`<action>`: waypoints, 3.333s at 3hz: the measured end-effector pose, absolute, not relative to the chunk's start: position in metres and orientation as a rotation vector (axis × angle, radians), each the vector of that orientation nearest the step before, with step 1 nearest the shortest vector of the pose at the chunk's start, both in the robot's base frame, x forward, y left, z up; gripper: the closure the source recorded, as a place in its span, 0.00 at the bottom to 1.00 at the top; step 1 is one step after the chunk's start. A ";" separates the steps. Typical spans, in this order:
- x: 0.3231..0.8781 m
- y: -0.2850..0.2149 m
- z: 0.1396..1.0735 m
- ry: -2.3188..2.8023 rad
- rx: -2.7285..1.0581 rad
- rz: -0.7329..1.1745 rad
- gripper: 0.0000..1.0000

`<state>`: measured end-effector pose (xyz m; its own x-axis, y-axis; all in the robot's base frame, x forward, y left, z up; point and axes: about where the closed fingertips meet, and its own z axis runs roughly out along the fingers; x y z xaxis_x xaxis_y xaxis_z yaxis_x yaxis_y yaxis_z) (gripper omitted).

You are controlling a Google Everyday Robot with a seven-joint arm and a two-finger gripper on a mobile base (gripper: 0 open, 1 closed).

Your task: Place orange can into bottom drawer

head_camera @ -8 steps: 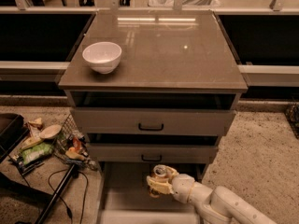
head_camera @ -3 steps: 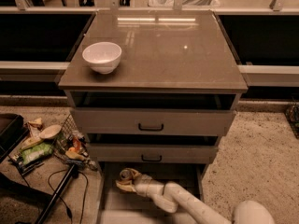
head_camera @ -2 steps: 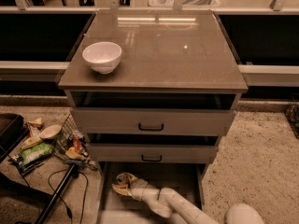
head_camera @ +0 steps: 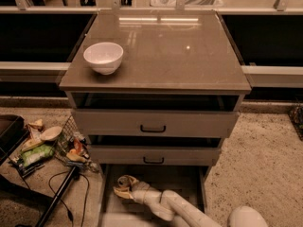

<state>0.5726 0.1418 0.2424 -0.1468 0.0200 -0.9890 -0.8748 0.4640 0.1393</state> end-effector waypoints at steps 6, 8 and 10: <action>0.551 0.084 0.258 1.751 -0.791 0.853 0.00; 0.479 -0.036 0.285 2.344 -0.603 0.699 0.00; 0.482 -0.042 0.302 2.339 -0.584 0.695 0.00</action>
Offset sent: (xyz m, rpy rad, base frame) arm -0.0004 0.0018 0.0006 0.0016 -0.0001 0.0023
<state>0.4815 -0.0423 0.3020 -0.7089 -0.2282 -0.6674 -0.5556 0.7635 0.3291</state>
